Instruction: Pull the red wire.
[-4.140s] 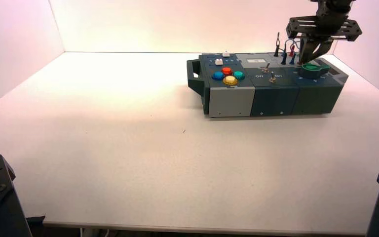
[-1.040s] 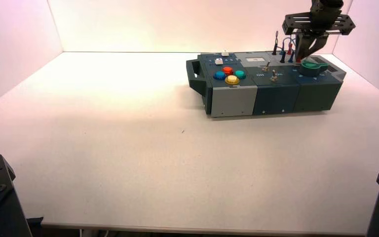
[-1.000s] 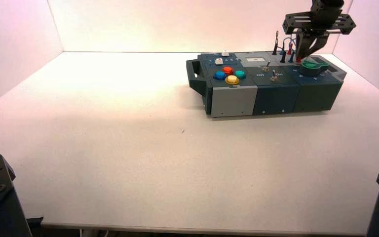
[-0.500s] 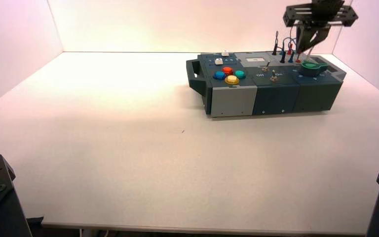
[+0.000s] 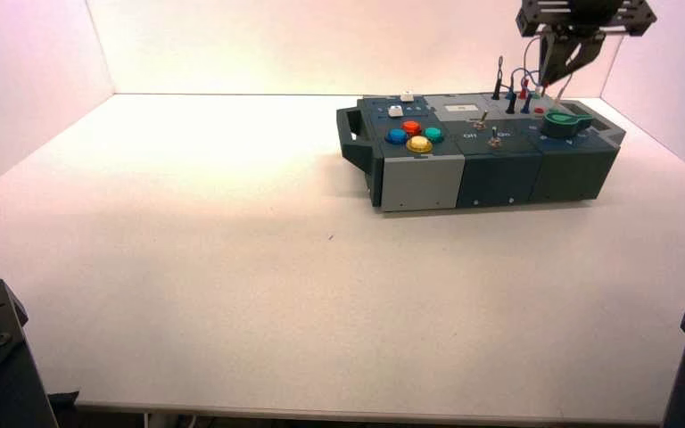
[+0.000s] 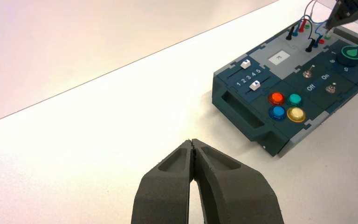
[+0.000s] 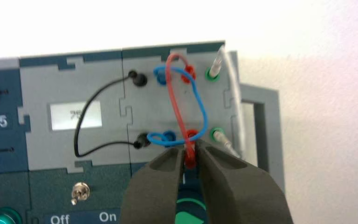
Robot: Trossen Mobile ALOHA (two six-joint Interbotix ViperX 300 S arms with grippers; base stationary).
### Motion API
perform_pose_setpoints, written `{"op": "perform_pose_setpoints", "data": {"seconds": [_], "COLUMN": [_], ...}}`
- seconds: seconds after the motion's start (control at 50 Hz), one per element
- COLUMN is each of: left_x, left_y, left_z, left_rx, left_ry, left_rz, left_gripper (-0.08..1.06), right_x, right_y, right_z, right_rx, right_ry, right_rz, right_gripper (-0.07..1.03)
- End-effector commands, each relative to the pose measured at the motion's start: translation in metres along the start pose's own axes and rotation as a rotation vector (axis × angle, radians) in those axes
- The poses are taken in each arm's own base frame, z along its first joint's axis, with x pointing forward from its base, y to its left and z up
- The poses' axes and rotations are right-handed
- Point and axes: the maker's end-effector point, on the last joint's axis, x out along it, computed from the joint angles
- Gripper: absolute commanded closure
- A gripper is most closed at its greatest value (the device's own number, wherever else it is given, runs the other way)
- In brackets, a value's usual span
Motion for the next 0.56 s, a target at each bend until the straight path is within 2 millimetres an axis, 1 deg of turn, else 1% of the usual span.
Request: {"op": "perform_pose_setpoints", "data": {"seconds": [0.02,0.04,0.1,0.16,0.36,0.42,0.56], "left_x": [-0.004,-0.004,-0.004,-0.004,0.001,0.001,-0.002], "left_y": [0.002,0.002,0.001,0.001,0.001,0.002,0.001], "left_z": [0.016,0.017,0.017,0.018,0.015,0.017,0.017], "left_rx": [-0.013,-0.017,-0.024,-0.029,-0.029,-0.03,-0.027], "left_ry": [-0.044,-0.046,-0.046,-0.048,-0.034,-0.037,-0.045], "left_rz": [0.005,0.005,0.003,0.003,0.002,0.003,0.003], "left_gripper": [1.01,1.01,1.01,1.01,1.01,1.01,1.01], "right_x": [-0.023,-0.025,-0.027,-0.029,-0.027,-0.028,-0.034], "right_y": [0.008,0.01,0.011,0.011,0.016,0.02,0.039], "right_z": [0.015,0.015,0.015,0.013,0.006,0.009,0.02], "right_rx": [-0.015,-0.018,-0.021,-0.022,-0.035,-0.045,-0.08], "right_ry": [-0.072,-0.076,-0.085,-0.088,-0.087,-0.093,-0.121], "right_rz": [0.011,0.012,0.014,0.014,0.019,0.023,0.045], "right_gripper": [0.76,0.7,0.63,0.59,0.59,0.59,0.59]}}
